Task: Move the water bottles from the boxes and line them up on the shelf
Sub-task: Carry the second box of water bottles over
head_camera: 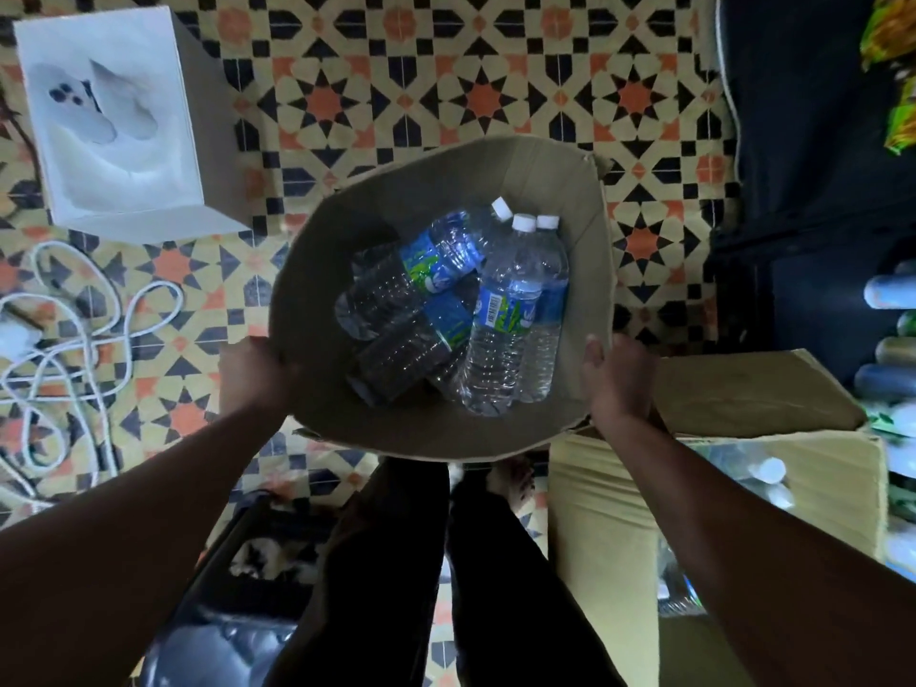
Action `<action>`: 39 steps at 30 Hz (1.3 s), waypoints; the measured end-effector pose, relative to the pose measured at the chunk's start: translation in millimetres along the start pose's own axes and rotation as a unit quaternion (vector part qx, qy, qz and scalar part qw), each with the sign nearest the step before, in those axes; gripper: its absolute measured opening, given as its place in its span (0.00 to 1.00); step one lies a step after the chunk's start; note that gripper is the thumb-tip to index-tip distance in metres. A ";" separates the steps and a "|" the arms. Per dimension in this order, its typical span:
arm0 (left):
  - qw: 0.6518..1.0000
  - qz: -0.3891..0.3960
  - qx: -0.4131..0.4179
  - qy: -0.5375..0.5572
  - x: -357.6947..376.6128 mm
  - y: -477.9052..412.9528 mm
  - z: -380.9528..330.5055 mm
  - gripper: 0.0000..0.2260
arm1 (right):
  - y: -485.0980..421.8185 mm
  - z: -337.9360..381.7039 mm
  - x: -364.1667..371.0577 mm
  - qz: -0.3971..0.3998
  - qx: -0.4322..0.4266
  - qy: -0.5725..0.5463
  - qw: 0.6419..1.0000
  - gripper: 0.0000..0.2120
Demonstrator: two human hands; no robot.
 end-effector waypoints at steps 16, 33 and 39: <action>0.999 0.031 0.019 0.009 -9.3 -22.9 -12.5 0.05 | -3.3 11.4 14.0 -0.018 -0.015 -0.028 0.999 0.15; 0.998 0.026 -0.020 -0.061 -10.2 31.7 -55.5 0.19 | 15.4 -16.4 2.3 0.101 -0.010 -0.091 0.991 0.09; 0.969 0.088 0.198 -0.119 11.4 92.3 -171.4 0.24 | 43.4 -44.1 -74.7 0.079 -0.043 -0.110 0.990 0.09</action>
Point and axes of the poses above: each hand's wrist, its own y-axis away from the middle knuckle, its own x-axis out of the palm, z = x × y, the point moved 6 cm from there along -y, towards the middle knuckle, and after that the axes turned 12 degrees about y, right-handed, at the moved point
